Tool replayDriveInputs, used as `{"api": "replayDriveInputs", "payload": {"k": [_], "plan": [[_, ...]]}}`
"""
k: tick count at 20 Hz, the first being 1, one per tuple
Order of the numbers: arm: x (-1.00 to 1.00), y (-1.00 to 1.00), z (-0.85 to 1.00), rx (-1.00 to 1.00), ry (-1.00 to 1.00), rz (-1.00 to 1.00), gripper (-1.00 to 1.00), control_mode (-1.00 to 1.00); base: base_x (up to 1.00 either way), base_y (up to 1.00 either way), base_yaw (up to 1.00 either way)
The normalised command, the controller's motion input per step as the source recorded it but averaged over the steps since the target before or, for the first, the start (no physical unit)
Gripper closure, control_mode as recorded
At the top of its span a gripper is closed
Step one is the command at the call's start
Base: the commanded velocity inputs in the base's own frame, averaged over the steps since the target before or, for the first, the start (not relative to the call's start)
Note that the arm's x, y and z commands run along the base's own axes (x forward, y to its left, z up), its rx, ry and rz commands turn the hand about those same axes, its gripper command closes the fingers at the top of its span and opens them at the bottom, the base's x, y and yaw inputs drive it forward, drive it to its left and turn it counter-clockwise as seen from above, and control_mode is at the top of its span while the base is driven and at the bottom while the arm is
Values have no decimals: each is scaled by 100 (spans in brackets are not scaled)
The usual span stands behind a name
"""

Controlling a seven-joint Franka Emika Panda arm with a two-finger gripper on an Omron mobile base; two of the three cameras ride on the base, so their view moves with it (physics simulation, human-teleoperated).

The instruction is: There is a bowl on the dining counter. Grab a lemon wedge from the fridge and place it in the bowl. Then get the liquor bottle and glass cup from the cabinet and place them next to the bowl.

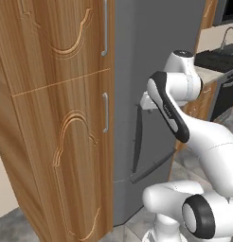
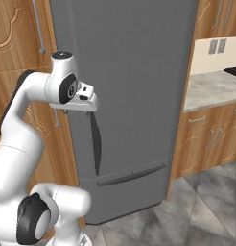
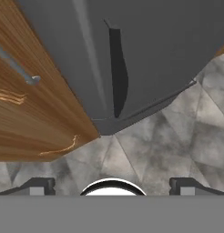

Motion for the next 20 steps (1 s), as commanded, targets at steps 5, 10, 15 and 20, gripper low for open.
{"api": "replayDriveInputs", "payload": {"k": [5,10,15,20], "plan": [[0,0,0,0,0,0,-100,100,-21,19,-14],[-2,-4,-1,0,-1,-8,-100,-100,-6,0,-6],[0,-45,-16,1,-19,-2,-100,-100,0,0,0],[1,-56,-31,11,-26,7,-100,-100,0,0,0]]}}
